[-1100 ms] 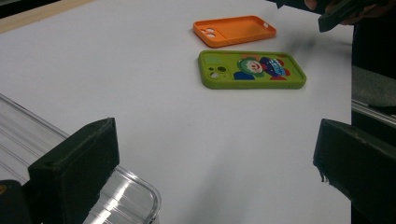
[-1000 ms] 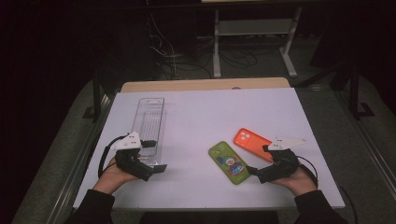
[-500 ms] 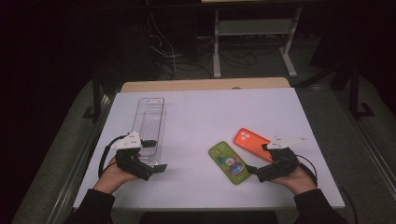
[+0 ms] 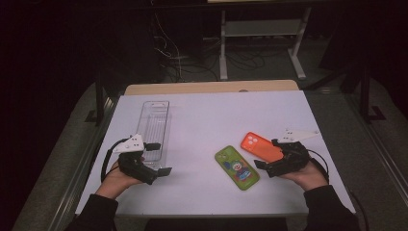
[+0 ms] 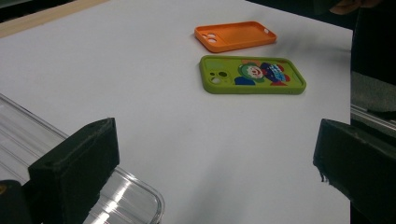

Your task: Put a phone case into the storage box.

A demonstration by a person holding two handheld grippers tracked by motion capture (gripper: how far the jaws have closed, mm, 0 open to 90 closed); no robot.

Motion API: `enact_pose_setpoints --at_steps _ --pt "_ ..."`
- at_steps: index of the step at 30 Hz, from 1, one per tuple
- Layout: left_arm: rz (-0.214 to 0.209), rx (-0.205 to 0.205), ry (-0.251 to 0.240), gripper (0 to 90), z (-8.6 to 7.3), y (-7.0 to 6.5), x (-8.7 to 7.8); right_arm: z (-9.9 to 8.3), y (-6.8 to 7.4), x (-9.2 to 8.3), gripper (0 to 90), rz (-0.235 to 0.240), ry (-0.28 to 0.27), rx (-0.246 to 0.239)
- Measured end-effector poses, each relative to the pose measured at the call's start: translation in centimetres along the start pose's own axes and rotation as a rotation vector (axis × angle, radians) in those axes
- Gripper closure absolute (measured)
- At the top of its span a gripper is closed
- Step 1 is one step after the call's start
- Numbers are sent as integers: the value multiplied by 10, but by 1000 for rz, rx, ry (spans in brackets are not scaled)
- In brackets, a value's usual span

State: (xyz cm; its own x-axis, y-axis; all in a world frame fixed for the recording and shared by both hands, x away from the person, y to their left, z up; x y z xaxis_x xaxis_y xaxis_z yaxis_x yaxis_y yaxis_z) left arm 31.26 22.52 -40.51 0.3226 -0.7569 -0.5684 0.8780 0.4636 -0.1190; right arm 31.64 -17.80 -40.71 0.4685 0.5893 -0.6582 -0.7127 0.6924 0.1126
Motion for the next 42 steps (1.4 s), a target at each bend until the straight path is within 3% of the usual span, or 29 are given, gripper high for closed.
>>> enact_pose_setpoints --at_steps 7,20,25,27,32,42 --pt "-5 -4 -17 0 2 1 -1 11 -10 1 0 1 12 -7" --pt "-1 1 -5 0 1 0 -1 35 -31 8 0 -20 9 1" --pt "-6 -13 -14 0 2 -1 -1 39 -38 12 0 -12 18 0" --pt "-5 1 -15 0 3 0 -1 42 -41 14 0 -13 29 -1" --pt "-7 -5 -15 0 2 0 -1 51 -54 17 0 -14 35 -11" --pt "-10 -4 -19 0 2 -1 0 62 -65 19 0 -2 26 -17"
Point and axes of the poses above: each handheld gripper's, and its own axes: x roughly forward along the jaws, z roughly out of its top, y roughly to its left, the point moved 4 cm from there along x, roughly forward along the jaws, and after that the axes turned 5 degrees about y, right-handed, at the moved point
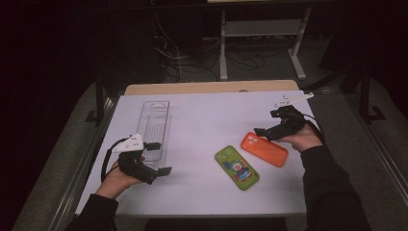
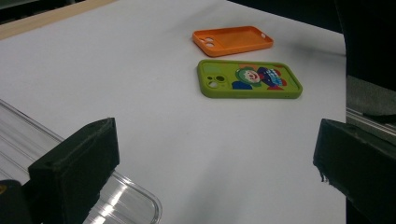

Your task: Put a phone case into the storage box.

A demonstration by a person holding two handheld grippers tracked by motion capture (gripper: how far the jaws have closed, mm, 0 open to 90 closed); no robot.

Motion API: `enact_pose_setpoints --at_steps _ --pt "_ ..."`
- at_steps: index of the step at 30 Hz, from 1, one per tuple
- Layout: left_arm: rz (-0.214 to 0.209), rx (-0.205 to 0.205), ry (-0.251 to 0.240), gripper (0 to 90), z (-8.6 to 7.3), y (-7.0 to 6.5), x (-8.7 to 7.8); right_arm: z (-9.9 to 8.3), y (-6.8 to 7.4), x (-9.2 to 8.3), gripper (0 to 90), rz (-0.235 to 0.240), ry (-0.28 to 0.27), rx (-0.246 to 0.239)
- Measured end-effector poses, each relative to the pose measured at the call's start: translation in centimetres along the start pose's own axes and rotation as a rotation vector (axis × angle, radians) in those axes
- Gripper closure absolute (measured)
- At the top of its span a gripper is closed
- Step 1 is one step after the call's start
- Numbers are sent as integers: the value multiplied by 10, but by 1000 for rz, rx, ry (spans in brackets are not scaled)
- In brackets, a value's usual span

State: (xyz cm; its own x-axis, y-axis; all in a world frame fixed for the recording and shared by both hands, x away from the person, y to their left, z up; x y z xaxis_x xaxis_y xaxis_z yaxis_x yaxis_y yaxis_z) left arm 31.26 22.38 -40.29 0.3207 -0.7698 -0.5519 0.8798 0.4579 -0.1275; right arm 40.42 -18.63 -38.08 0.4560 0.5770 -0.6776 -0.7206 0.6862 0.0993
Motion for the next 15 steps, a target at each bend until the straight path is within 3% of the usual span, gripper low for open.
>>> enact_pose_setpoints --at_steps 15 --pt "-3 3 13 0 -1 -1 0 -13 -7 10 0 2 107 -24"
Point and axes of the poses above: each handheld gripper's, and its own axes: x roughly forward along the jaws, z roughly out of its top, y roughly to its left, the point moved 4 cm from there along x, roughly forward along the jaws, and after that the axes turned 5 degrees about y, right-handed, at the moved point
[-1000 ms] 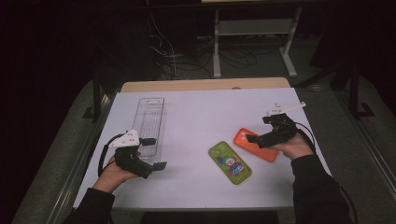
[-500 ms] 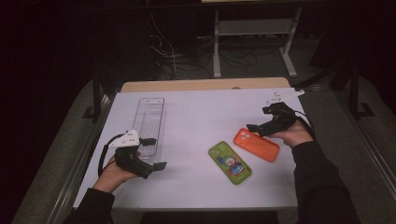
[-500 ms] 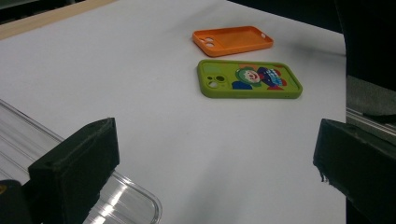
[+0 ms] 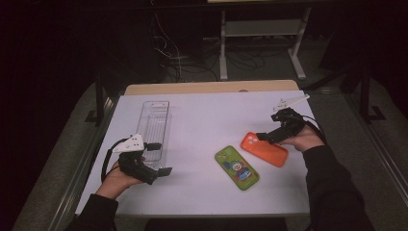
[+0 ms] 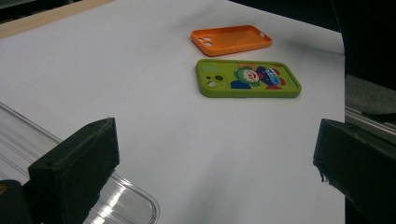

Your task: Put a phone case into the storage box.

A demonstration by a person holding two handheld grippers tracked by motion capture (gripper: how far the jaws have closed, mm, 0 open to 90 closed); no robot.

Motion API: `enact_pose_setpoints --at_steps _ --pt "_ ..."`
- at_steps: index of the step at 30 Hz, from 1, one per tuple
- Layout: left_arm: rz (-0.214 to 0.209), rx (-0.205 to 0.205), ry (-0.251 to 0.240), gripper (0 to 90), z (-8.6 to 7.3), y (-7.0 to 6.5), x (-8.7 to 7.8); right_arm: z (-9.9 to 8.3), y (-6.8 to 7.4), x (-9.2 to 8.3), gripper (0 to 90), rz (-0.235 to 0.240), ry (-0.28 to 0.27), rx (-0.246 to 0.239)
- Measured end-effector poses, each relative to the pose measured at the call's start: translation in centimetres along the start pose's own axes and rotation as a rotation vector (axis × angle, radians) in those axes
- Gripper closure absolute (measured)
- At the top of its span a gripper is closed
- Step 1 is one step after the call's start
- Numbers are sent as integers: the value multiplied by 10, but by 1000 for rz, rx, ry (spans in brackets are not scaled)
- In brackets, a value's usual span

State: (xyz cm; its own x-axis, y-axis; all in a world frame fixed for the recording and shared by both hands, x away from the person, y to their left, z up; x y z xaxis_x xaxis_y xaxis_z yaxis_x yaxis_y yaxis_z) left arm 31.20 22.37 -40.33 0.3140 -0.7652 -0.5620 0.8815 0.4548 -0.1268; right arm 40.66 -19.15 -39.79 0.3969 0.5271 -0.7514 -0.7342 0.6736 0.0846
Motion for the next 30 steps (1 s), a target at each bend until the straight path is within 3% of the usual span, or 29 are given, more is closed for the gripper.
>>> enact_pose_setpoints --at_steps 8,17,25,30 --pt "-1 1 -2 0 0 0 0 -7 1 10 0 -5 81 -45" --pt "-1 2 -10 0 1 -1 0 -12 1 19 0 0 142 -63" --pt "-6 5 -7 0 0 -2 1 -22 1 34 0 -8 255 -79" --pt "-4 5 -7 0 0 -1 1 -25 3 40 0 -7 288 -88"
Point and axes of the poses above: each handheld gripper's, and its own axes: x roughly forward along the jaws, z roughly out of its top, y roughly to its left, the point moved 4 cm from there along x, roughly forward along the jaws, and after that the axes turned 5 degrees about y, right-handed, at the moved point
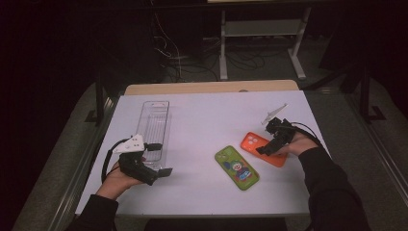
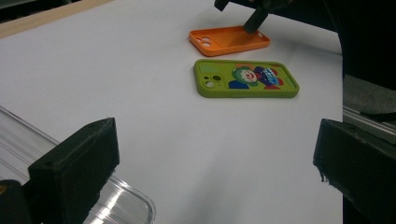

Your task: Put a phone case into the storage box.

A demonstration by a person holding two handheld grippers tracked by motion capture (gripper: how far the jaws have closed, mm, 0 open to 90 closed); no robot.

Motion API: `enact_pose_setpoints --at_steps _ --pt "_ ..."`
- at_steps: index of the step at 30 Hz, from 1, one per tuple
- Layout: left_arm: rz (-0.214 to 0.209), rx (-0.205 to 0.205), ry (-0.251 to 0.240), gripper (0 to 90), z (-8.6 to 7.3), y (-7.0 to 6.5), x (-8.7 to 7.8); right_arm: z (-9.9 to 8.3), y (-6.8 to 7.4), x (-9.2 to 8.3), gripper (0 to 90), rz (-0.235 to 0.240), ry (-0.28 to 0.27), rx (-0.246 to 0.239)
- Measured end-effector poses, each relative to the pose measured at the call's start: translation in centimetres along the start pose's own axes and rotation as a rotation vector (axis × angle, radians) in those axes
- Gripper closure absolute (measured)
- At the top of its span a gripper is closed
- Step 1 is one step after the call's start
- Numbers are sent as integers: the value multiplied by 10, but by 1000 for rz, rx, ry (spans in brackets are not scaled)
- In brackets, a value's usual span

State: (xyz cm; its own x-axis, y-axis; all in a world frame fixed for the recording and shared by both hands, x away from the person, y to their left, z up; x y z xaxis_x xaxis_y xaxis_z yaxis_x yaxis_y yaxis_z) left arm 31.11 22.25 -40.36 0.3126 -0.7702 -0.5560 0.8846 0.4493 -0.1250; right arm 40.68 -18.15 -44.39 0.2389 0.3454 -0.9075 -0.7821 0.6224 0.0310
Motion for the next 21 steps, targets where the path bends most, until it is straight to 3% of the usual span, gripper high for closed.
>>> enact_pose_setpoints --at_steps 11,21 --pt "-3 -1 1 0 -1 0 1 -5 2 18 0 8 55 -15" --pt "-6 -2 2 0 -1 -1 1 -6 2 25 40 17 80 -23"
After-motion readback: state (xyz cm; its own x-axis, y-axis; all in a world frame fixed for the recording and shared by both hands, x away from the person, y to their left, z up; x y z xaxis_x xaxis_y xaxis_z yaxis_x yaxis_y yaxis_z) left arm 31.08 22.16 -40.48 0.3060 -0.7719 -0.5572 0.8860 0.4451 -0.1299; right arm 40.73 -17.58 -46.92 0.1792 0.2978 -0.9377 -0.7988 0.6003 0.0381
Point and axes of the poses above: each handheld gripper's, and its own axes: x roughly forward along the jaws, z roughly out of its top, y roughly to its left, the point moved 4 cm from there along x, roughly forward along the jaws, and after that the axes turned 5 degrees about y, right-handed, at the moved point
